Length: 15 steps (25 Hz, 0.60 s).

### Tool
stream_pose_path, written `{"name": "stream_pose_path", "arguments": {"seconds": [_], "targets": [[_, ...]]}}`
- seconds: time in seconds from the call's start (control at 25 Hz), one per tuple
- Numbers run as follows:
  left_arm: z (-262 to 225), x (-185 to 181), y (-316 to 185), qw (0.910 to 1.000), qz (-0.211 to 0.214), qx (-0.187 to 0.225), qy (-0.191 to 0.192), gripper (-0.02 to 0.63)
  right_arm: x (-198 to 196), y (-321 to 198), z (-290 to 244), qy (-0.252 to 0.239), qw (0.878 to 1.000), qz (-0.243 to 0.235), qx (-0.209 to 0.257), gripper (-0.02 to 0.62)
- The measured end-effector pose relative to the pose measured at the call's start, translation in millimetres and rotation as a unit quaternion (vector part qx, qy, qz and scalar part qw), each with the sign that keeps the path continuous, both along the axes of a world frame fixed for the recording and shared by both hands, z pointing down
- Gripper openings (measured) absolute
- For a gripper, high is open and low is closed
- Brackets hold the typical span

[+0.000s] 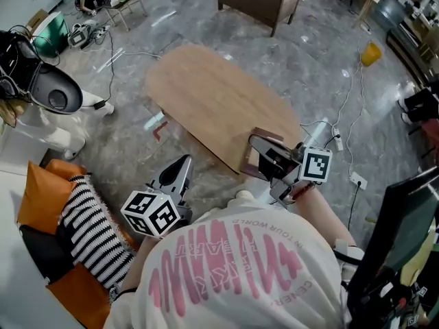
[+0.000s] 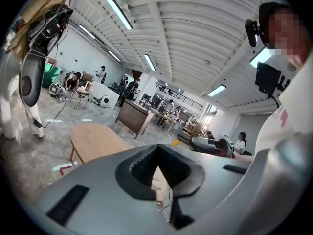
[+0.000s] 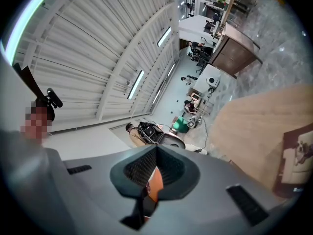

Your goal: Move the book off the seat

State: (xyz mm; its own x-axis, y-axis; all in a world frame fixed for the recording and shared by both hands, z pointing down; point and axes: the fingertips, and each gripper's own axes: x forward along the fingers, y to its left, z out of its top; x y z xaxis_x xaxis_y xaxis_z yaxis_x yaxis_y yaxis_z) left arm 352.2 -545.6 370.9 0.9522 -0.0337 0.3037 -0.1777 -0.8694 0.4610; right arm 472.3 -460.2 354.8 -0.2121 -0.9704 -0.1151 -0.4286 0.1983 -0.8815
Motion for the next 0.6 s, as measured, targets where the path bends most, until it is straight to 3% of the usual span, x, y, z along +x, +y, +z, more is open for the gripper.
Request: {"name": "stream_pose_path", "arguments": {"seconds": [0.36,0.6], "targets": [[0.5,1.2,1.8,1.0000,-0.004,0.003,-0.001,0.009,3.3,3.2,9.0,0.021,1.000,-0.010,-0.008,0.009],[1.9,3.3,1.9,1.0000,-0.007,0.001,-0.003,0.009,2.1,-1.1,-0.8,0.009,1.000,-0.019,0.010,0.009]]}}
